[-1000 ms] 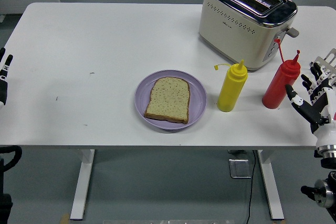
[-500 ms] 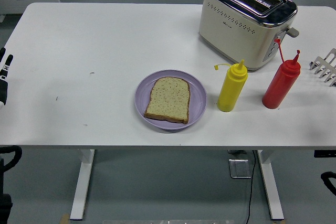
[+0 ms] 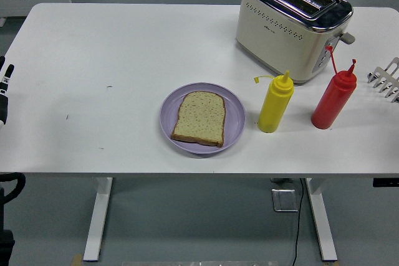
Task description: Pick up the cup,pour liquid into bread,place the cup on the desk
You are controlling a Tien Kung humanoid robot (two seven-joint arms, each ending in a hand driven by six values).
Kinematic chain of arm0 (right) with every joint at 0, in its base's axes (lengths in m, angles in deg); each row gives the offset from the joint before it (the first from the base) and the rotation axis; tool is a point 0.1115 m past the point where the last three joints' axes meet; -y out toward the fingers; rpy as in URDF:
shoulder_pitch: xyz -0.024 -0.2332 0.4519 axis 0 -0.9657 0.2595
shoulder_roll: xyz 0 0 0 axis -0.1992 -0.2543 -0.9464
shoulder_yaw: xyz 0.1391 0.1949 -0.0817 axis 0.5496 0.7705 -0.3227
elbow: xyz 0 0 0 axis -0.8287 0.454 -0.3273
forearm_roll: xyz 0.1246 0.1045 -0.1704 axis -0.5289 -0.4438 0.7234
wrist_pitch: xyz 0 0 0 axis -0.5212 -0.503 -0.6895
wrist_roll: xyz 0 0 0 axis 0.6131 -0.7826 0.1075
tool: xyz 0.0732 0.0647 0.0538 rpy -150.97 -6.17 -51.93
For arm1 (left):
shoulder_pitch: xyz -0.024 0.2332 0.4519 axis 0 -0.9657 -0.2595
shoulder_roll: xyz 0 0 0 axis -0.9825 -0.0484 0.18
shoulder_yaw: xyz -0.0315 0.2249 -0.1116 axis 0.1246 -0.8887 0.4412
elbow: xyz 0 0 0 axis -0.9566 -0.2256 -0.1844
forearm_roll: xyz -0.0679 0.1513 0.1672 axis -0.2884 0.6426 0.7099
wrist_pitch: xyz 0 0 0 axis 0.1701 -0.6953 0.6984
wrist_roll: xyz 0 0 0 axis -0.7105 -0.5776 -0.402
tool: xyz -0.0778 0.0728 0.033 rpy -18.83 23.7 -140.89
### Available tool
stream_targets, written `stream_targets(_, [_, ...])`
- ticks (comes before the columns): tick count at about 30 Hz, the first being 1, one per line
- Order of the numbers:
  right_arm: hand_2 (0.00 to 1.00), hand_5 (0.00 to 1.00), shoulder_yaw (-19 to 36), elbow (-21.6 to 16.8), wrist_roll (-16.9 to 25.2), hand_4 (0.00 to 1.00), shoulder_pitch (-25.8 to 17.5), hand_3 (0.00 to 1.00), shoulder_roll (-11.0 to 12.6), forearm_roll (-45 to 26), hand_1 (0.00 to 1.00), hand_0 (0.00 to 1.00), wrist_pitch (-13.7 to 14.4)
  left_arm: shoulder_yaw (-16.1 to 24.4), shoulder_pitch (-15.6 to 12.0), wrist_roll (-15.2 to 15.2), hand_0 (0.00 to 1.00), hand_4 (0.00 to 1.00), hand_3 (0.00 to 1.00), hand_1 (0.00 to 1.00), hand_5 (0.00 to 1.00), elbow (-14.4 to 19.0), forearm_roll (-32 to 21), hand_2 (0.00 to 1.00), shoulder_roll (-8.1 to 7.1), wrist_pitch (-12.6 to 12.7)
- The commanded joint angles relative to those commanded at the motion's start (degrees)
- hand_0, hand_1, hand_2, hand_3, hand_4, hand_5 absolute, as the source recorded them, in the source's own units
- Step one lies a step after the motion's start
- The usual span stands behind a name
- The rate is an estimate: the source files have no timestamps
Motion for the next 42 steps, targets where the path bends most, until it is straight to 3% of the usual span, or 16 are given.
stream_targets(7, [0.740,0.794,1.24,1.91,-3.13,0.617,1.80,0.752,-1.13,2.88,0.719,0.788,-1.46,-0.10,0.00,0.00,0.836,0.668,0.758,0.851,0.998,-0.03,0.00,0.871,0.06,0.02])
stream_targets(42, [0.733,0.791,1.15,3.38,-3.23,0.610,2.44,0.770,-2.05,1.70,0.712,0.772,-1.07,-0.12,0.12,0.01,0.837,0.666,0.759,0.851,0.998,0.02,0.09,0.871,0.11,-0.06])
